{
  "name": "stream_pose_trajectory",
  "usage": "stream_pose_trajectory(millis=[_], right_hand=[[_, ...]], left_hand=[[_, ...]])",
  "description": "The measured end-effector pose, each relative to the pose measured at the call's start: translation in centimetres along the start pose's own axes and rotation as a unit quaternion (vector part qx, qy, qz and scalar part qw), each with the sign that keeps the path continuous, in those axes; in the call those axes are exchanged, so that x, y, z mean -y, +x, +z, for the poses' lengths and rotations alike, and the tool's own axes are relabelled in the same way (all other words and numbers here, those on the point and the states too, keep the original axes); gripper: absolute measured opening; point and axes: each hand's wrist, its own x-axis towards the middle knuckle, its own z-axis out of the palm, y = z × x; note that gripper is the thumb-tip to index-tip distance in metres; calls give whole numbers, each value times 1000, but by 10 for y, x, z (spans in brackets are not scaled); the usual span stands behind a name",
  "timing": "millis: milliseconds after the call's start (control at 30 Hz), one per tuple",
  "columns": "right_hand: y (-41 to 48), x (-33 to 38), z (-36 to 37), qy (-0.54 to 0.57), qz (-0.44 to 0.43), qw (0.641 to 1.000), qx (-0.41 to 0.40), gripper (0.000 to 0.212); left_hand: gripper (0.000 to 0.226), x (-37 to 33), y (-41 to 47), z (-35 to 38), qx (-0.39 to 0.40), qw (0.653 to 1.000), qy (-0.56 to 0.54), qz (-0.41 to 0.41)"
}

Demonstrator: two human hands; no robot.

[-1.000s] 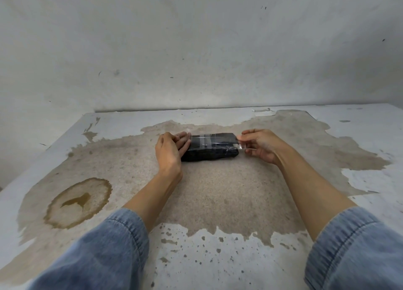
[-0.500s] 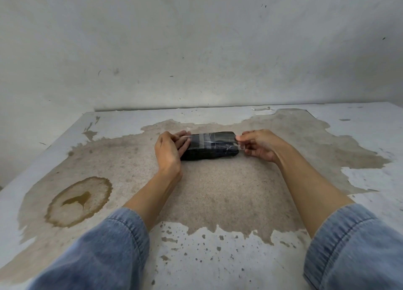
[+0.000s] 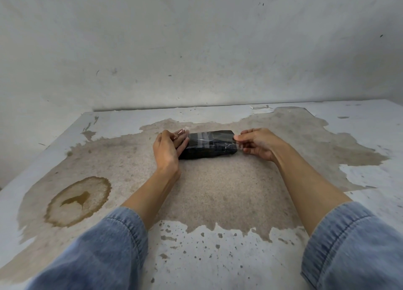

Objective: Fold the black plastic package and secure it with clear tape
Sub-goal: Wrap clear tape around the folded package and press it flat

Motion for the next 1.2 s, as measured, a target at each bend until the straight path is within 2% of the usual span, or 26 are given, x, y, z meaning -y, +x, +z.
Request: stream_pose_trajectory(millis=[567, 867, 1200], right_hand=[[4, 3, -3, -70, 31, 996, 34, 8], [3, 7, -6, -125, 37, 990, 55, 10], [1, 6, -4, -149, 23, 988, 39, 20]], left_hand=[[25, -3, -2, 2, -8, 1000, 8, -7], [24, -3, -1, 0, -2, 1000, 7, -8], [20, -3, 1, 0, -2, 1000, 5, -13]])
